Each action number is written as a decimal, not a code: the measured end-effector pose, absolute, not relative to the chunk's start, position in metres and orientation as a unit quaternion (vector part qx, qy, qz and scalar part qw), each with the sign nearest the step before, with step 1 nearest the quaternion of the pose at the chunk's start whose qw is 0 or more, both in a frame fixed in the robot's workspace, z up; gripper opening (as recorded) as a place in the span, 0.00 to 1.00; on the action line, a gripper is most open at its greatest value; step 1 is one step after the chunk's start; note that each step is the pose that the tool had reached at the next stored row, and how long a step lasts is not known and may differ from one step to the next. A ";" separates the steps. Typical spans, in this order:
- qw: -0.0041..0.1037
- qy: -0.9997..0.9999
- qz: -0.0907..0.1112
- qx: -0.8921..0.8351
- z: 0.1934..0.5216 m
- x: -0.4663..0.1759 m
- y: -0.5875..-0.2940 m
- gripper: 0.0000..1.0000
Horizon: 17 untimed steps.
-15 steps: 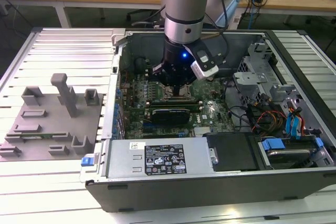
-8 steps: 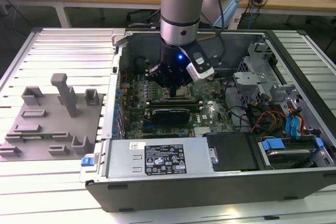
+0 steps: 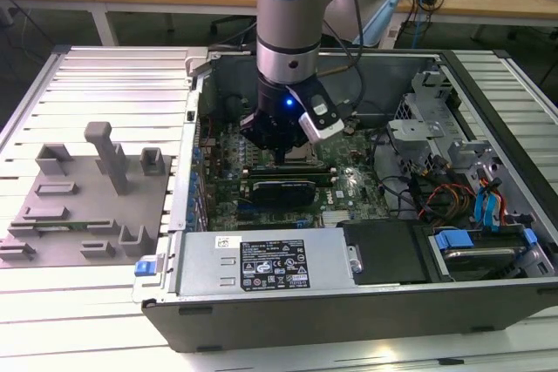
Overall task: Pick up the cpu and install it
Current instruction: 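Install the second cpu locking lever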
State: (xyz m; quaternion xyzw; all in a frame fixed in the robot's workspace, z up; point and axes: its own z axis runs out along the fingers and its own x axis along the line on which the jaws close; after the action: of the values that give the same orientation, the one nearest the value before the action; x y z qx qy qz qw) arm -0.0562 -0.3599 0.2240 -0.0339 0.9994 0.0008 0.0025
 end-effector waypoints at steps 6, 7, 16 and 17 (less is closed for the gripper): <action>0.003 0.999 0.026 -0.033 0.221 -0.061 -0.364 0.11; 0.004 0.999 0.034 -0.033 0.221 -0.061 -0.366 0.11; 0.004 0.998 0.055 -0.029 0.220 -0.061 -0.379 0.11; 0.005 0.998 0.058 -0.028 0.220 -0.061 -0.380 0.11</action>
State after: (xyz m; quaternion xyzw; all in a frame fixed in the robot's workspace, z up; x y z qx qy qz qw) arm -0.0611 -0.3798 0.2196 -0.0282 0.9979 0.0577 0.0046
